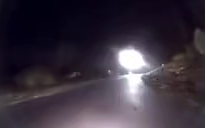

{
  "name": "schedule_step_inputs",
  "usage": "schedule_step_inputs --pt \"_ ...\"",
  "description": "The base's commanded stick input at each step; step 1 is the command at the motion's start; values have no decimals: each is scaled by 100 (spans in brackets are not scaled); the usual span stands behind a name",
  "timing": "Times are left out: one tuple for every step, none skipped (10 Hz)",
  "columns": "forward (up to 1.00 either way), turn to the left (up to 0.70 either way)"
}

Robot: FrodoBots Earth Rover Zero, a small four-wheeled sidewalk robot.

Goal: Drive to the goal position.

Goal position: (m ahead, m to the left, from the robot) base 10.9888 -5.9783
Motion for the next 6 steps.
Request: schedule_step_inputs --pt "100 -4" --pt "100 -4" --pt "100 -4" --pt "100 -4" --pt "100 -4" --pt "100 -4"
